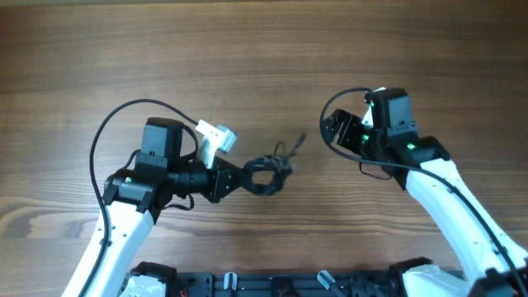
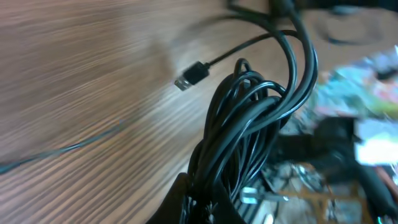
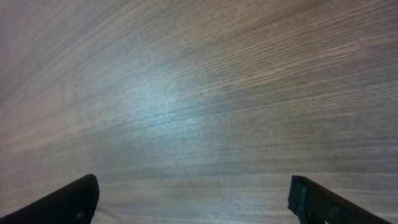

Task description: Untangle cables

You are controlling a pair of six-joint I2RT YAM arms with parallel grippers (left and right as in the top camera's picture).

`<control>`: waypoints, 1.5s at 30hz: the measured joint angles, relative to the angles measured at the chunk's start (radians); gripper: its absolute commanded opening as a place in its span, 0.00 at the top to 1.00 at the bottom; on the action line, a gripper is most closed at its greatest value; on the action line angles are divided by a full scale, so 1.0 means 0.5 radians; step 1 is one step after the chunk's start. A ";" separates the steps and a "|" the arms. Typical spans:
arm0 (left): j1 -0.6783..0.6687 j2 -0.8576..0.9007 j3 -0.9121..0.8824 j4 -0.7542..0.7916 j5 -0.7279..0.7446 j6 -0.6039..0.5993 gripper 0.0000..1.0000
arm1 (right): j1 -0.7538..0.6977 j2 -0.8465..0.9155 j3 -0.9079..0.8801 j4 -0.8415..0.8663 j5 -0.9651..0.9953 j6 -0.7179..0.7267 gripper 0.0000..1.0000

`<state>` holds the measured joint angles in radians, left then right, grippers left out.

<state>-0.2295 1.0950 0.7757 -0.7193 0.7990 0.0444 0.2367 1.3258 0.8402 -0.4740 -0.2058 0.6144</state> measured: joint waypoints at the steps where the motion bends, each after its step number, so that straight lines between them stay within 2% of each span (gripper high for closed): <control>1: 0.000 0.000 0.000 0.003 -0.089 -0.084 0.96 | -0.001 -0.052 0.000 -0.035 -0.038 -0.053 0.00; 6: 0.000 0.000 0.000 -0.006 -0.362 -0.340 0.96 | -0.002 -0.312 0.000 -0.035 -0.520 -0.350 0.01; 9: 0.000 0.000 0.000 -0.069 -0.488 -0.396 0.96 | 0.016 -0.326 0.000 -0.040 -0.883 -0.325 0.02; 12: 0.000 0.000 0.000 -0.127 -0.587 -0.411 0.96 | 0.092 -0.272 0.000 0.005 -0.973 -0.163 0.05; 17: 0.000 0.000 0.001 -0.134 -0.664 -0.417 0.96 | 0.351 -0.051 0.000 0.349 -1.027 0.184 0.11; 21: 0.000 0.000 0.001 -0.146 -0.677 -0.417 0.96 | 0.548 0.189 0.000 0.654 -0.955 0.455 0.19; 25: 0.000 0.000 0.001 -0.204 -0.678 -0.417 0.96 | 0.661 0.378 -0.002 0.941 -0.916 0.688 0.33; 28: 0.001 -0.001 0.001 -0.246 -0.677 -0.417 0.96 | 0.715 0.457 -0.008 1.201 -0.903 0.874 0.36; 31: 0.001 -0.001 0.001 -0.253 -0.642 -0.417 0.96 | 0.739 0.461 -0.008 1.273 -0.874 0.976 0.37; 34: 0.000 -0.001 0.001 -0.241 -0.533 -0.423 0.96 | 0.742 0.462 -0.008 1.278 -0.858 1.029 0.49; 38: 0.000 -0.001 0.001 -0.217 -0.486 -0.423 0.96 | 0.787 0.466 -0.008 1.263 -0.868 1.052 0.72; 40: 0.000 -0.001 0.001 -0.224 -0.504 -0.422 0.96 | 0.813 0.468 -0.008 1.221 -0.839 1.005 0.95; 45: -0.001 0.000 0.001 -0.221 -0.582 -0.443 0.96 | 0.782 0.468 -0.007 1.018 -0.725 0.713 0.95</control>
<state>-0.2298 1.0950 0.7761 -0.8299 0.5079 -0.1768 0.6277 1.5597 0.8368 0.0349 -0.5682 0.9710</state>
